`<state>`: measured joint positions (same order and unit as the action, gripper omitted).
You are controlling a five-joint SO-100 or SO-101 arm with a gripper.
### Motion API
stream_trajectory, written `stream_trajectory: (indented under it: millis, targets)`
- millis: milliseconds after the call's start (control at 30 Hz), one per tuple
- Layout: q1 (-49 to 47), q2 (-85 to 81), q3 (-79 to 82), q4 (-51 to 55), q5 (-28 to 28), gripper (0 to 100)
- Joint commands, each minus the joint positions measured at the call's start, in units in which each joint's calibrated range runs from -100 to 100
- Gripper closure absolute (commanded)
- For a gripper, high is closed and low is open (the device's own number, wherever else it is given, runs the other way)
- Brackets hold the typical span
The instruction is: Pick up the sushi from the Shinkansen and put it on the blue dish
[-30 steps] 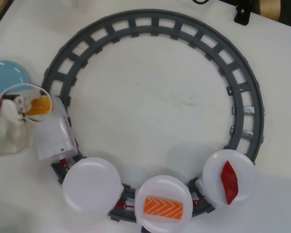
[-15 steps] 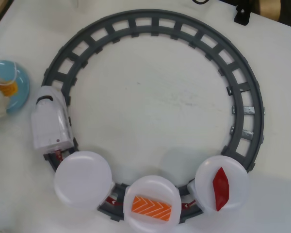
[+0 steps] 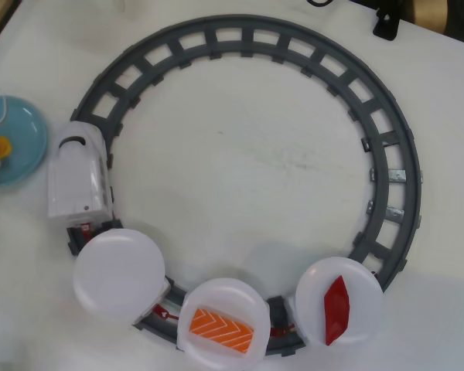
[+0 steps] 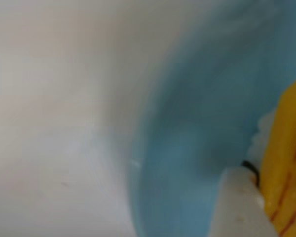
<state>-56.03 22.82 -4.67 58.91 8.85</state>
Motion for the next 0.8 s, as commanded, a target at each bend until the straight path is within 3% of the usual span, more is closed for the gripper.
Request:
stream_trajectory:
  millis: [0, 233, 467, 567, 700, 767]
  targets:
    - [-1.10, -0.54, -3.90, 2.79, 1.56, 93]
    - [-0.31, -1.13, -4.35, 3.05, 2.19, 64]
    - [0.83, -4.11, -8.23, 3.13, 2.03, 64]
    - [1.89, -10.58, -8.68, 6.87, 2.29, 68]
    - [2.77, -21.70, -1.29, 9.59, 1.30, 88]
    - [4.00, -28.58, 6.74, 5.76, -1.26, 96]
